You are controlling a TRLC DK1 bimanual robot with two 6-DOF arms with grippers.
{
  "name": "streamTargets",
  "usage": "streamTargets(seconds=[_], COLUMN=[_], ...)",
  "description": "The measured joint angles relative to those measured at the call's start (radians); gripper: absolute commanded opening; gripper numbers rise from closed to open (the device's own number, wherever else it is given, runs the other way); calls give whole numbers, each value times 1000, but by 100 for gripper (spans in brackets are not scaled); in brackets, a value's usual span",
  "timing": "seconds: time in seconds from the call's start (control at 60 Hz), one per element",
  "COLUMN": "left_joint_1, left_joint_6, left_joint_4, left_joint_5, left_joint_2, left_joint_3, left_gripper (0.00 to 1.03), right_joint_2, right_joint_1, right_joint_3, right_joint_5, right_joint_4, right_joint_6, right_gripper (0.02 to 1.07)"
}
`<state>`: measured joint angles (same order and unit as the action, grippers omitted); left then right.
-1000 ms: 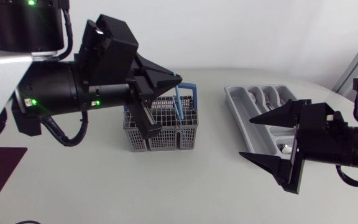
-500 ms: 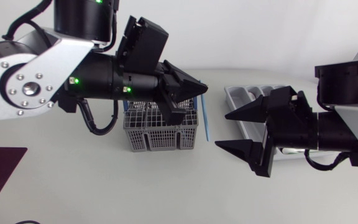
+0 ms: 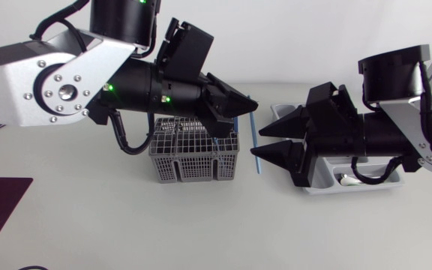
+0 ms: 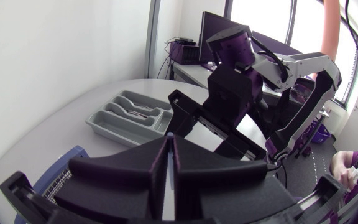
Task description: Unload the cutlery basket into the drawer organizer.
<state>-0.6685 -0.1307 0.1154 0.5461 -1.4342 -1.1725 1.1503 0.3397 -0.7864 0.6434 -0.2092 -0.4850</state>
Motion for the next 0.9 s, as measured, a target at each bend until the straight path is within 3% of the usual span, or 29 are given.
streamTargets(seconds=[0.067,0.217,0.45,0.733,0.783,0.9], left_joint_1=[1,8,20,29,29,32], left_joint_6=[1,1,4,27,27,27], left_joint_4=[0,0,0,9,9,11], left_joint_5=[1,7,19,26,27,30], left_joint_2=[-5,-11,-18,-29,-29,-29], left_joint_3=[-5,-17,-26,-26,-27,-29], left_gripper=[7,7,7,13,21,58], right_joint_2=[16,39,66,81,81,80], right_joint_1=[0,0,0,8,11,19], right_joint_3=[-11,-24,-38,-44,-46,-52], right_joint_5=[10,18,41,44,44,45], right_joint_4=[-1,-8,-29,-57,-61,-89], right_joint_6=[7,11,11,10,10,8], right_gripper=[42,22,7,7,7,7])
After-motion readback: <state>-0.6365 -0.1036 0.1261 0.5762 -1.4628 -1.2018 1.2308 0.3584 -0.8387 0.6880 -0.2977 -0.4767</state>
